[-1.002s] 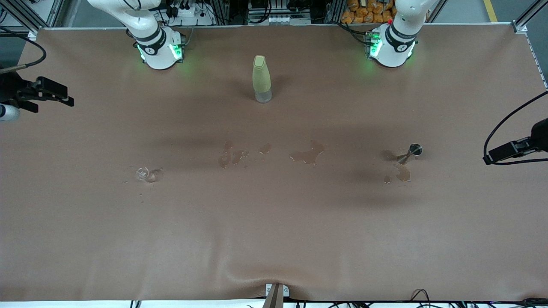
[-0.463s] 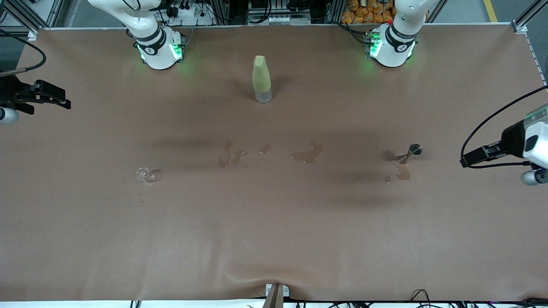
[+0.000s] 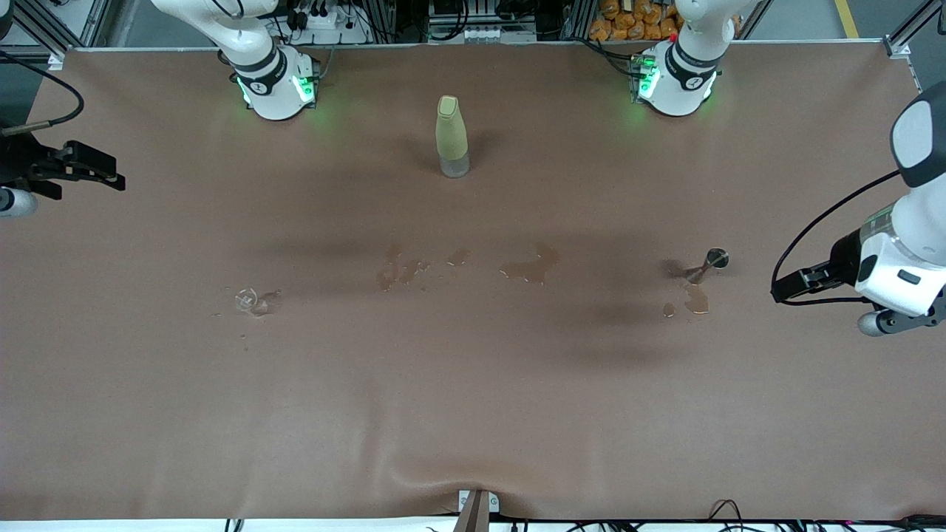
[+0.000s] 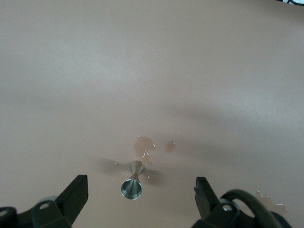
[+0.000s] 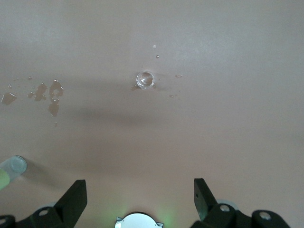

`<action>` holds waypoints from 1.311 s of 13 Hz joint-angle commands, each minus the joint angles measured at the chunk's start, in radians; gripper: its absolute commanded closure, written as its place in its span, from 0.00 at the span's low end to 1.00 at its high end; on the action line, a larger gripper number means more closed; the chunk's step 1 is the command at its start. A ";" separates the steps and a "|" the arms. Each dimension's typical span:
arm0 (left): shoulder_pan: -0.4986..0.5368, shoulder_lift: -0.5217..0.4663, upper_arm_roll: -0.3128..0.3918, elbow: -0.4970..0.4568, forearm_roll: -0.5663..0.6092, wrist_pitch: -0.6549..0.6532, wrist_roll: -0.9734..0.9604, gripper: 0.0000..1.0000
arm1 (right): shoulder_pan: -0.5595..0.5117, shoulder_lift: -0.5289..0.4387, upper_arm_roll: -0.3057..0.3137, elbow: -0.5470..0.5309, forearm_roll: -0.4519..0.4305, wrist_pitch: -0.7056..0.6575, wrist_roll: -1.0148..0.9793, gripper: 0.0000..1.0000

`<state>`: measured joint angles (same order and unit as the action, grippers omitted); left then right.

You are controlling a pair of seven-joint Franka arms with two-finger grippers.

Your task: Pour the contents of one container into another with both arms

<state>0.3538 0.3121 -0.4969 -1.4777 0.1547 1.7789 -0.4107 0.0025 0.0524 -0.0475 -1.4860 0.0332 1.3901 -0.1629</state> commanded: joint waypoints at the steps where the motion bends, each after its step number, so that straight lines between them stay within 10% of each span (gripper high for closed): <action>1: -0.123 -0.051 0.160 -0.009 -0.079 0.014 0.026 0.00 | 0.008 0.003 -0.006 0.000 -0.019 0.000 0.017 0.00; 17: -0.337 -0.163 0.456 -0.081 -0.221 0.048 0.268 0.00 | -0.001 0.018 -0.008 0.010 -0.021 0.130 0.019 0.00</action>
<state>0.0133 0.1837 -0.0568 -1.5251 -0.0431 1.8192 -0.1767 0.0012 0.0633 -0.0544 -1.4862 0.0315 1.4990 -0.1612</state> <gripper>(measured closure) 0.000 0.000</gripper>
